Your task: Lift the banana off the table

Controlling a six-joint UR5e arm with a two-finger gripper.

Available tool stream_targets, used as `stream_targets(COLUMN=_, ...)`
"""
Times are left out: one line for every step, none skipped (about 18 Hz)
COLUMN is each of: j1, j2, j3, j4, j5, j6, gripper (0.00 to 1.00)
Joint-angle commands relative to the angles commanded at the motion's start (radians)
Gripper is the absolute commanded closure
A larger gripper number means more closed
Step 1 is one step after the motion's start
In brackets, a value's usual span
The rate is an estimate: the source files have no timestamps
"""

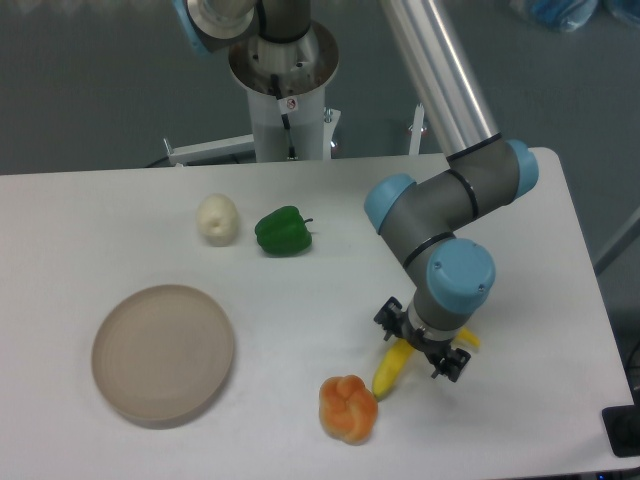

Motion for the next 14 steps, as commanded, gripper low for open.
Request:
stream_targets(j1=-0.002, j2=-0.005, j3=0.002, j4=0.0, j5=0.002, j6=-0.002, gripper=0.07)
stream_targets(j1=-0.002, j2=-0.005, j3=0.003, j4=0.0, j5=0.002, j6=-0.003, gripper=0.28)
stream_targets(j1=-0.002, j2=-0.005, j3=0.003, j4=0.0, j5=0.003, j6=-0.003, gripper=0.49)
stream_targets(j1=-0.002, j2=-0.006, j3=0.005, j4=0.0, j5=0.005, j6=-0.003, gripper=0.75)
stream_targets(j1=0.0, j2=-0.005, j3=0.008, j4=0.0, j5=0.006, j6=-0.005, gripper=0.93)
stream_targets(j1=0.0, j2=-0.005, j3=0.009, j4=0.0, j5=0.008, j6=-0.005, gripper=0.96)
stream_targets(j1=0.0, j2=-0.002, j3=0.014, j4=-0.002, j5=0.003, j6=-0.005, gripper=0.96)
stream_targets(j1=0.003, j2=0.002, j3=0.018, j4=-0.002, j5=0.002, j6=-0.005, gripper=0.97)
stream_targets(j1=0.006, j2=0.006, j3=0.018, j4=-0.002, j5=0.002, j6=-0.003, gripper=0.97)
stream_targets(j1=0.009, j2=0.012, j3=0.021, j4=-0.003, j5=0.003, j6=-0.003, gripper=0.97)
stream_targets(j1=0.011, j2=0.018, j3=0.031, j4=-0.005, j5=0.005, j6=-0.003, gripper=0.96)
stream_targets(j1=0.015, j2=0.021, j3=0.04, j4=-0.008, j5=0.006, j6=-0.003, gripper=0.96)
stream_targets(j1=0.021, j2=0.029, j3=0.054, j4=-0.014, j5=0.006, j6=-0.003, gripper=0.96)
stream_targets(j1=0.025, j2=0.04, j3=0.072, j4=-0.014, j5=0.008, j6=-0.002, gripper=0.96)
